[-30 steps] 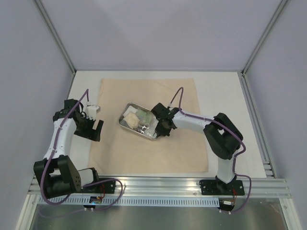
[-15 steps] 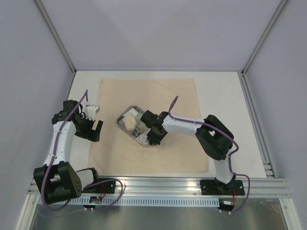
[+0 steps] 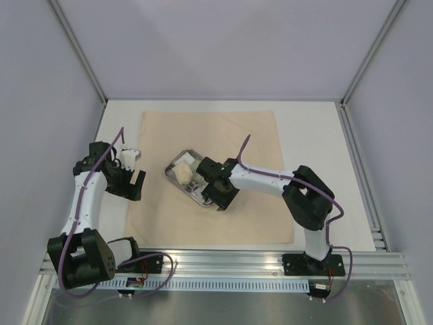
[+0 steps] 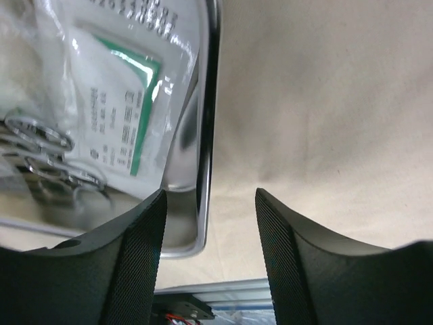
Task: Prepare the surgical pack
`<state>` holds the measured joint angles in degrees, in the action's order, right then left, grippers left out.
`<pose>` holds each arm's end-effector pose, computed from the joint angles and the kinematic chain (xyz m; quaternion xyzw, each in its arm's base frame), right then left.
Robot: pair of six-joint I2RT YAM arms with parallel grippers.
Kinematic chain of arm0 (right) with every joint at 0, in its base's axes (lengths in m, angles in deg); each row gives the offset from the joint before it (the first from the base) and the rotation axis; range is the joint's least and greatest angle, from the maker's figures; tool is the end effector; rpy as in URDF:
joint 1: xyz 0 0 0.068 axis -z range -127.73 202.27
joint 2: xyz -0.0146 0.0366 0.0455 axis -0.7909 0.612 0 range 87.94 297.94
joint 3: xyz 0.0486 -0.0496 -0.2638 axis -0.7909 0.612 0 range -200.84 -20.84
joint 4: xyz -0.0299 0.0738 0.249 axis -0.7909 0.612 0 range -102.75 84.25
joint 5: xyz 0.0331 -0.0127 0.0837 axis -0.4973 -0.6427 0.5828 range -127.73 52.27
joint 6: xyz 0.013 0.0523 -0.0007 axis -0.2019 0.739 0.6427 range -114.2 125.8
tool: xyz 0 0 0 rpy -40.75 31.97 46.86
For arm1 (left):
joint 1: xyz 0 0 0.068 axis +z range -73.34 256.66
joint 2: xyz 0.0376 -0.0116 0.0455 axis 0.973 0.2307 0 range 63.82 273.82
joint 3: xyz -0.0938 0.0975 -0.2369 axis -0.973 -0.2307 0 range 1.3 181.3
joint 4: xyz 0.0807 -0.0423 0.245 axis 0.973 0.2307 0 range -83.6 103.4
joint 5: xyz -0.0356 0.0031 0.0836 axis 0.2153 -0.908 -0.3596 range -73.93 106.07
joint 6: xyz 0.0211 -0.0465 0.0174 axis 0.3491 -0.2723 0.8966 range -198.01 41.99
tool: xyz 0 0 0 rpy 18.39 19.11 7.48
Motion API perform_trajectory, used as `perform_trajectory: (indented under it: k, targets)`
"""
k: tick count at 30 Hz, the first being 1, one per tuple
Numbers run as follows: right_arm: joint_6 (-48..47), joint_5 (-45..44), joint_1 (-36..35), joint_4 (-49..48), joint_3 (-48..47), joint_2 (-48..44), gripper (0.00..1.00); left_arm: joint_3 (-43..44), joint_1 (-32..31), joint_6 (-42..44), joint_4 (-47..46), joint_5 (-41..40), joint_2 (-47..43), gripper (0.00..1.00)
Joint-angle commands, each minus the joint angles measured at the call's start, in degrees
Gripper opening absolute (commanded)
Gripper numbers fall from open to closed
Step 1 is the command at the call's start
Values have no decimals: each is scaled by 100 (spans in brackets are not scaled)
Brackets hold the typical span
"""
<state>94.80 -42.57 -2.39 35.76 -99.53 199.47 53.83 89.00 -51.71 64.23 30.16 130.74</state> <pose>0.2175 0.3014 0.1684 0.2971 0.9509 0.0585 0.0635 0.1991 0.0346 0.2503 0.1380 0.9709 -0.0636 0.1849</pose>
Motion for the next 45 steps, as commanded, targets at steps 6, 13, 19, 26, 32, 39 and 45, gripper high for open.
perform_trajectory:
  k: [6, 13, 19, 26, 32, 39, 45]
  targets:
    - [-592, -622, -212, 773, -84, -1044, 58, 55, -30, 68, 45, 112, -100, 96]
    - [-1601, -1845, 452, 1952, 547, -1923, 97, 82, -30, 68, 124, 103, -170, 96]
    - [-2895, -1404, 1984, 1337, 1989, -2197, 100, 117, -30, 85, 185, 182, -249, 96]
    - [-3282, -1302, 2757, 722, 2903, -1881, 100, 169, -30, 182, 247, 252, -416, 96]
    - [-3581, -922, 2916, 19, 3141, -1643, 87, 345, -30, 191, 291, 428, -565, 96]
    - [-4265, -773, 3294, -455, 2983, -1678, 28, 872, -30, 226, 765, 841, -539, 96]
    - [-4583, -799, 3584, -430, 2789, -1511, 0, 952, -30, 138, 809, 815, -513, 96]
